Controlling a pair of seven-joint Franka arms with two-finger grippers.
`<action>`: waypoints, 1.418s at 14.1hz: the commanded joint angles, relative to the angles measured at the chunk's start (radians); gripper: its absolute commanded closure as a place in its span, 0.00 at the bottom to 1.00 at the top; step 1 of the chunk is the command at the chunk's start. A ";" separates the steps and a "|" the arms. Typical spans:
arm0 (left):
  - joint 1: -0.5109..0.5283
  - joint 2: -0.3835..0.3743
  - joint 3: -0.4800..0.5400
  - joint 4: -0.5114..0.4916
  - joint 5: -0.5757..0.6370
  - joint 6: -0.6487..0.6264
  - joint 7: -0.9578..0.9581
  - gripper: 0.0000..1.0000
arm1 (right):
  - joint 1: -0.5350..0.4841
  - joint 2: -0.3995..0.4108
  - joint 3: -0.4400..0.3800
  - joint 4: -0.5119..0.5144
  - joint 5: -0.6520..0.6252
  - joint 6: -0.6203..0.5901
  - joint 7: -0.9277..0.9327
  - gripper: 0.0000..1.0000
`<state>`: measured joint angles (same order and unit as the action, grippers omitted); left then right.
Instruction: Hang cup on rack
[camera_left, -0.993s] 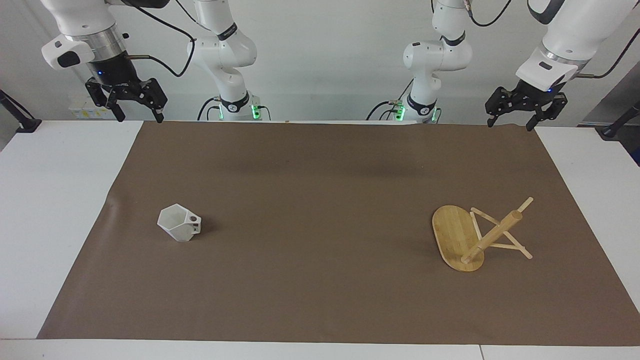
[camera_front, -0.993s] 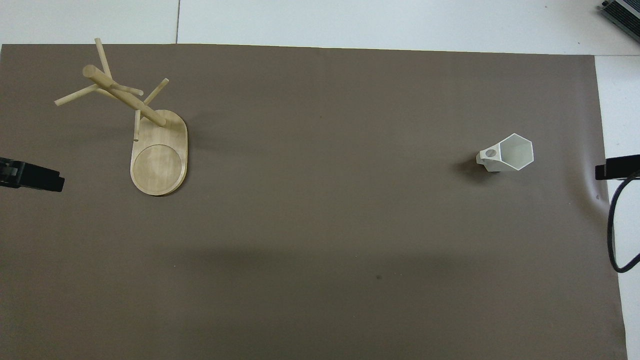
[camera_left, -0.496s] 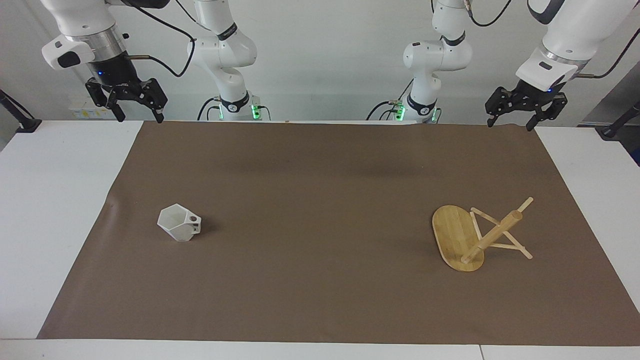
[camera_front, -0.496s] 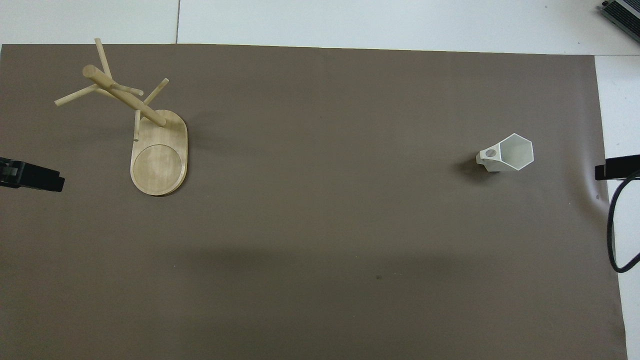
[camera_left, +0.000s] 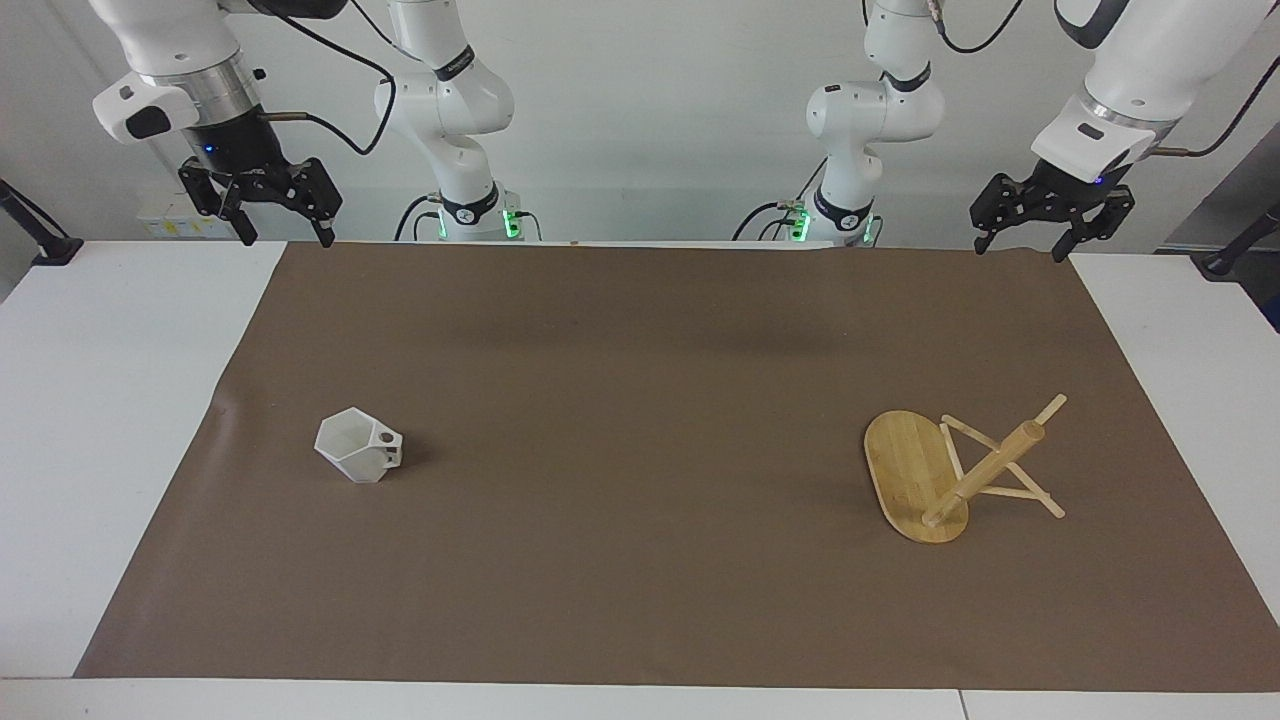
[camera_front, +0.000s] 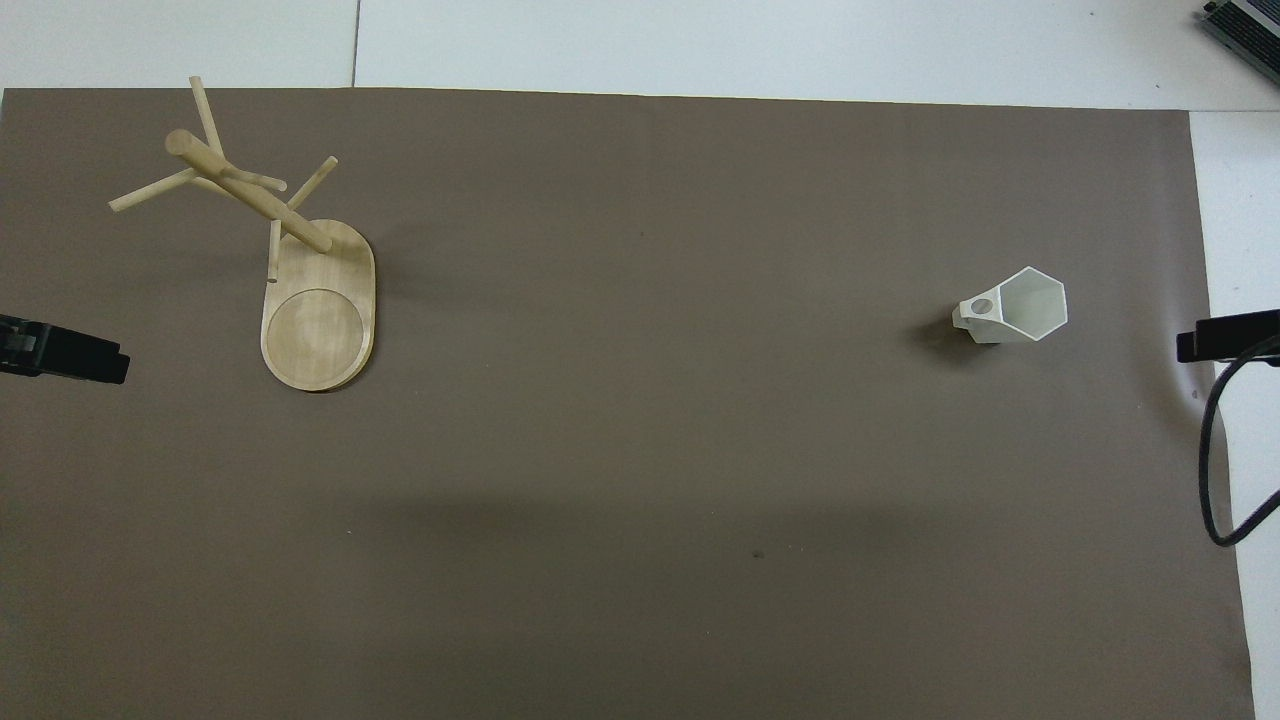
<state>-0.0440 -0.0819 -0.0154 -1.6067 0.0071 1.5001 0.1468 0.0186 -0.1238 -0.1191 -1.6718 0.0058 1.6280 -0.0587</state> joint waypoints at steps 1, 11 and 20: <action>-0.007 -0.019 0.005 -0.018 -0.007 0.017 0.002 0.00 | -0.054 -0.025 0.004 -0.141 0.002 0.132 -0.120 0.00; -0.008 -0.019 0.005 -0.016 -0.007 0.017 0.002 0.00 | -0.083 0.202 0.001 -0.295 -0.001 0.571 -0.162 0.00; -0.008 -0.019 0.005 -0.018 -0.007 0.026 0.004 0.00 | -0.095 0.363 0.003 -0.295 0.023 0.786 -0.196 0.00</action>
<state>-0.0447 -0.0820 -0.0165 -1.6067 0.0071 1.5108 0.1468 -0.0669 0.2303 -0.1256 -1.9701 0.0092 2.3994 -0.2363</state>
